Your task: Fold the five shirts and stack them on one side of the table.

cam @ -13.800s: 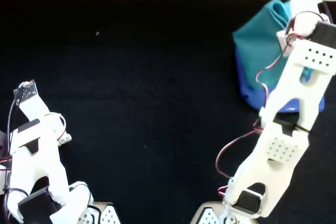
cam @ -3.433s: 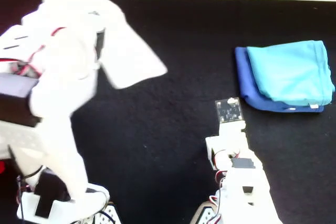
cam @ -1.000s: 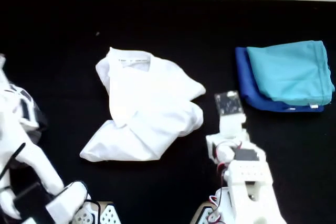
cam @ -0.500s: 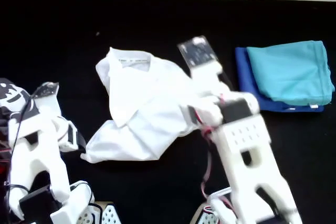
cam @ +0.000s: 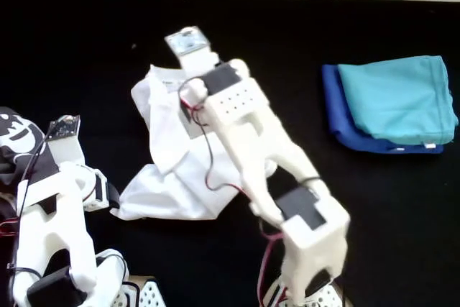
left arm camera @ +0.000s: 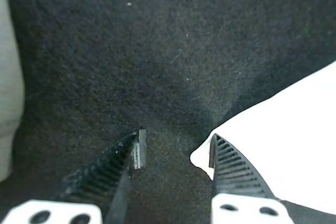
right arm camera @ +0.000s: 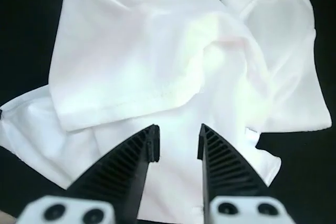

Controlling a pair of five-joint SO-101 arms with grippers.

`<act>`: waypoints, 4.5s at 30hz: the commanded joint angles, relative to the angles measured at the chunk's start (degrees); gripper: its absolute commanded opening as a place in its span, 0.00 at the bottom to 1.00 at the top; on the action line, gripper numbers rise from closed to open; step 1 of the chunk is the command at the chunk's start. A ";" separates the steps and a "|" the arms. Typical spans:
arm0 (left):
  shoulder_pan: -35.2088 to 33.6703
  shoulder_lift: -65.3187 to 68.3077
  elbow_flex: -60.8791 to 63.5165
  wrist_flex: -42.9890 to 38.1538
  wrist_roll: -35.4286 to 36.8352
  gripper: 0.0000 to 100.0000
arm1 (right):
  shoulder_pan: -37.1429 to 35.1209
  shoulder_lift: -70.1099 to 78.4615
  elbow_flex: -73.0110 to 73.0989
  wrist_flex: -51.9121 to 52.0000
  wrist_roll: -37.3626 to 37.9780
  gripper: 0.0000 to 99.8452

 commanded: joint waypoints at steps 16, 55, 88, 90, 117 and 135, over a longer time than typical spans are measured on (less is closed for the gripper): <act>0.48 0.22 0.13 -3.08 2.46 0.20 | 1.10 28.18 -35.82 9.45 -0.44 0.01; 0.48 0.22 0.13 -3.08 2.46 0.20 | 5.93 12.09 -36.62 15.60 11.25 0.16; 0.48 0.22 0.13 -3.08 2.46 0.20 | 9.45 11.65 -16.48 0.04 23.82 0.01; 0.48 0.22 0.13 -3.08 2.46 0.20 | 9.54 11.65 -22.46 3.56 23.82 0.01; 11.12 -0.13 -22.20 24.62 2.20 0.20 | 48.40 -0.92 -52.18 8.13 21.36 0.01; 41.10 0.48 -15.16 10.64 2.46 0.28 | 51.12 1.01 -52.53 11.21 26.64 0.01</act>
